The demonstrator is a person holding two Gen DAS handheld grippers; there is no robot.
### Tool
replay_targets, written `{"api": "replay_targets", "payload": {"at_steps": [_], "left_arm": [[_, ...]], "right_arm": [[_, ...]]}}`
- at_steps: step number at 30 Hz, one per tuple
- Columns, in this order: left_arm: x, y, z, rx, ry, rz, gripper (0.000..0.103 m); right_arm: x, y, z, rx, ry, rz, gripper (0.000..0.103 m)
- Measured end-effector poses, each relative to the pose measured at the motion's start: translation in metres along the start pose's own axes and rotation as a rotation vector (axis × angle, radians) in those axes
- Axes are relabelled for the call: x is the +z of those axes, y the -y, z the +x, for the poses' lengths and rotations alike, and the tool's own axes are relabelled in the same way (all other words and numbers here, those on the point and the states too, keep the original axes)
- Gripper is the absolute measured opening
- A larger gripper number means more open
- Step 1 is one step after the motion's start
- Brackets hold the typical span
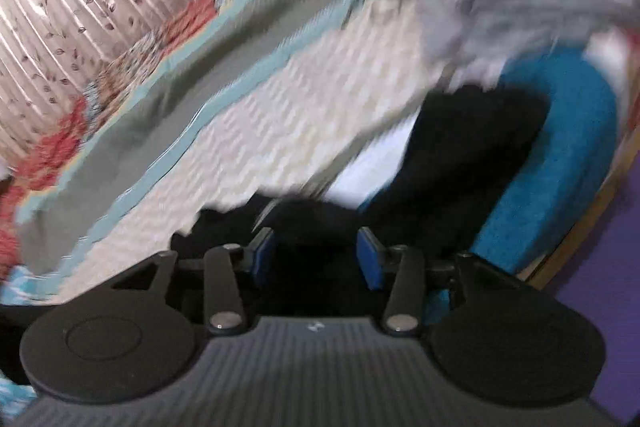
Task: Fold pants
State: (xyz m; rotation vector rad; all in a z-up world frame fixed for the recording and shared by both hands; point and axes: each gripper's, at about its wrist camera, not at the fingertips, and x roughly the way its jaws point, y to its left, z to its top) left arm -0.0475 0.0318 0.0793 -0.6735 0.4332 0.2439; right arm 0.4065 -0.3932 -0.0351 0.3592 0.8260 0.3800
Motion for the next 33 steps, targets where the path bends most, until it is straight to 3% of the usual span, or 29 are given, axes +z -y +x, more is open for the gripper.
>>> {"api": "replay_targets", "payload": {"at_steps": [6,9,12,17,20,26,27,29,30,31,33], "left_arm": [[0.03,-0.01,-0.065,0.057,0.2,-0.043,0.015],[0.044,-0.024,-0.096,0.102,0.302,-0.098,0.015],[0.053,-0.036,-0.117,0.168,0.369,-0.14,0.015],[0.052,-0.058,-0.127,0.198,0.358,-0.199,0.015],[0.042,-0.061,-0.126,0.215,0.347,-0.201,0.015],[0.042,-0.063,-0.124,0.21,0.34,-0.196,0.015],[0.042,-0.061,-0.124,0.213,0.337,-0.189,0.015],[0.042,-0.057,-0.123,0.222,0.332,-0.178,0.015],[0.042,-0.056,-0.123,0.226,0.329,-0.172,0.015],[0.044,-0.056,-0.122,0.231,0.326,-0.166,0.015],[0.049,-0.054,-0.118,0.243,0.313,-0.156,0.015]], "right_arm": [[-0.004,-0.005,0.004,0.097,0.056,-0.07,0.049],[-0.01,-0.012,0.01,0.163,0.021,-0.099,0.049],[-0.019,-0.025,0.018,0.166,-0.022,-0.138,0.049],[-0.026,-0.032,0.032,0.164,-0.088,-0.193,0.051],[-0.035,-0.044,0.034,0.128,-0.105,-0.234,0.063],[-0.042,-0.062,0.078,0.075,-0.16,-0.284,0.074],[-0.044,-0.062,0.09,0.076,-0.203,-0.287,0.072],[-0.056,-0.067,0.095,0.09,-0.247,-0.294,0.041],[-0.059,-0.072,0.091,0.111,-0.236,-0.333,0.018],[-0.058,-0.076,0.084,0.124,-0.222,-0.353,0.014],[-0.038,-0.077,0.063,0.117,-0.104,-0.368,0.013]]}}
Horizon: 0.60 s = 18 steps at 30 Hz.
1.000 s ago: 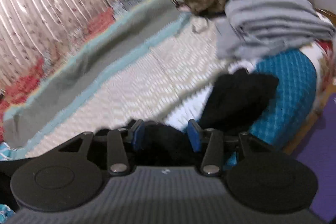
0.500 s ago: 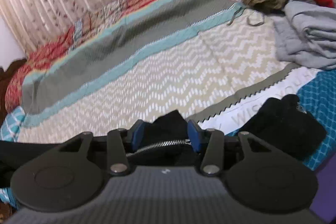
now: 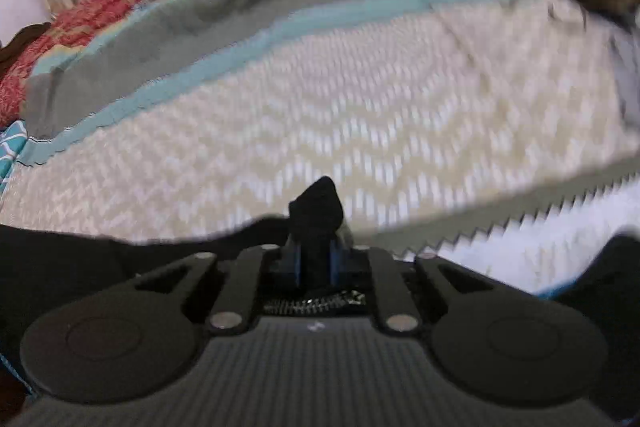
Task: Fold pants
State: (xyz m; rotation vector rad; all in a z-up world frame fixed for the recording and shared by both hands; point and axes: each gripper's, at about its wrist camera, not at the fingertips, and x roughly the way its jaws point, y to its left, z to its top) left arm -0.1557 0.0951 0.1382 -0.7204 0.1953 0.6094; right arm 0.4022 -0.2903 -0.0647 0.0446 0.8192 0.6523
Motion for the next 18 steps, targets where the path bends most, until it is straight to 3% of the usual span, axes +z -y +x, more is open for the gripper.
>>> {"api": "replay_targets", "payload": {"at_steps": [3,6,11,16,17,18], "left_arm": [[0.004,0.013,0.024,-0.006,-0.041,0.044,0.015],[0.003,0.036,0.066,-0.029,-0.084,0.128,0.015],[-0.002,0.07,0.171,-0.077,-0.202,0.197,0.015],[-0.024,0.099,0.281,-0.062,-0.325,0.28,0.016],[-0.03,0.105,0.306,-0.041,-0.366,0.303,0.023],[-0.038,0.108,0.325,-0.009,-0.406,0.316,0.026]], "right_arm": [[0.045,0.029,-0.032,-0.08,0.213,0.064,0.014],[0.084,0.054,-0.037,-0.152,0.293,0.066,0.014],[0.13,0.085,-0.004,-0.219,0.298,0.079,0.014],[0.164,0.105,0.051,-0.3,0.251,0.134,0.015],[0.169,0.112,0.062,-0.305,0.251,0.161,0.016],[0.176,0.118,0.071,-0.308,0.26,0.172,0.026]]}}
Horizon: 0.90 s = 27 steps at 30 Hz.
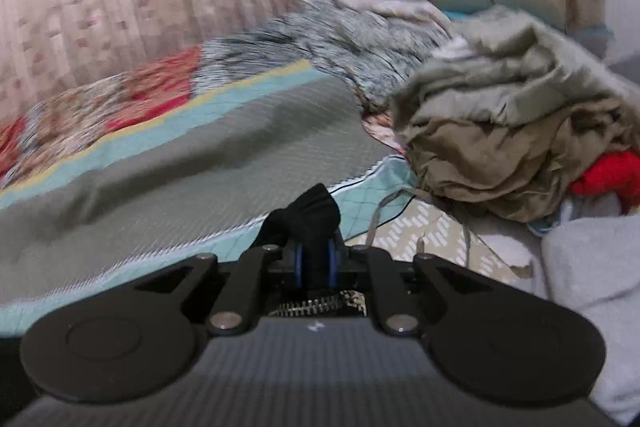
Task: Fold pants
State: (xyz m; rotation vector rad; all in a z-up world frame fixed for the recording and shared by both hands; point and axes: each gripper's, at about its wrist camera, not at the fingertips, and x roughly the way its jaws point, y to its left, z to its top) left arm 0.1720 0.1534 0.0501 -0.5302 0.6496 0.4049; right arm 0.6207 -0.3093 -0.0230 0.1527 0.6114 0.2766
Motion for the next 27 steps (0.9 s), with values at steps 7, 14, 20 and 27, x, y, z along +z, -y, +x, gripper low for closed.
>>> {"api": "replay_targets", "payload": {"at_steps": [7,14,20,27], "left_arm": [[-0.038,-0.007,0.01,0.03,-0.054,0.04,0.039],[-0.07,-0.067,-0.053,0.038,0.042,-0.076,0.077],[-0.073,-0.058,-0.042,0.06,0.032,-0.02,0.054],[-0.055,-0.04,-0.057,-0.003,0.105,-0.038,0.022]], "right_arm": [[-0.017,0.035,0.002,0.005,-0.027,0.148,0.053],[-0.076,0.093,-0.014,0.184,-0.16,0.527,0.055],[-0.083,0.083,0.017,0.228,-0.218,0.639,0.045],[-0.028,0.083,-0.055,0.27,-0.005,0.617,0.012]]}}
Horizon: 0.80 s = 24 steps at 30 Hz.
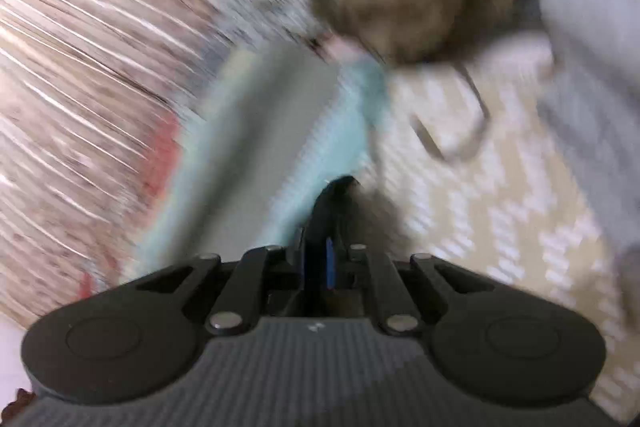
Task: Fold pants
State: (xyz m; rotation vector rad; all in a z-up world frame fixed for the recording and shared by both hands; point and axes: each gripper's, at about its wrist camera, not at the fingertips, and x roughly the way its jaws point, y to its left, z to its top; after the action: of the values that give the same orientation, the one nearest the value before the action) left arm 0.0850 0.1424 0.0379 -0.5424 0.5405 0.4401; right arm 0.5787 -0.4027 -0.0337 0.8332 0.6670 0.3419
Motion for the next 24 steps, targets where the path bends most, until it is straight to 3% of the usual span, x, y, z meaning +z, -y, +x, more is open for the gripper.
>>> {"api": "replay_targets", "payload": {"at_steps": [3,6,8,12,14,16,18,20,24], "left_arm": [[0.013,0.001,-0.021,-0.066,0.056,-0.023,0.022],[0.027,0.002,-0.015,-0.121,0.035,-0.04,0.022],[0.035,0.006,0.008,-0.12,-0.015,-0.04,0.022],[0.034,0.017,0.088,-0.046,-0.127,0.02,0.027],[0.027,0.018,0.132,0.033,-0.22,0.06,0.044],[0.019,0.016,0.166,0.153,-0.309,0.065,0.046],[0.023,0.009,0.17,0.144,-0.3,0.018,0.046],[0.036,-0.002,0.16,0.067,-0.271,-0.08,0.05],[0.058,-0.024,0.114,-0.04,-0.13,-0.215,0.052]], "right_arm": [[0.023,-0.027,-0.065,0.106,0.131,-0.015,0.012],[0.04,-0.053,-0.092,0.138,0.217,-0.08,0.012],[0.047,-0.071,-0.074,0.108,0.216,-0.147,0.012],[0.05,-0.075,0.01,-0.012,0.153,-0.241,0.013],[0.048,-0.064,0.062,-0.072,0.089,-0.289,0.018],[0.038,-0.05,0.086,-0.204,0.051,-0.281,0.029],[0.027,-0.037,0.081,-0.2,0.088,-0.25,0.03],[0.018,-0.028,0.071,-0.164,0.047,-0.263,0.034],[0.0,-0.024,0.047,-0.162,0.002,-0.388,0.034]]}}
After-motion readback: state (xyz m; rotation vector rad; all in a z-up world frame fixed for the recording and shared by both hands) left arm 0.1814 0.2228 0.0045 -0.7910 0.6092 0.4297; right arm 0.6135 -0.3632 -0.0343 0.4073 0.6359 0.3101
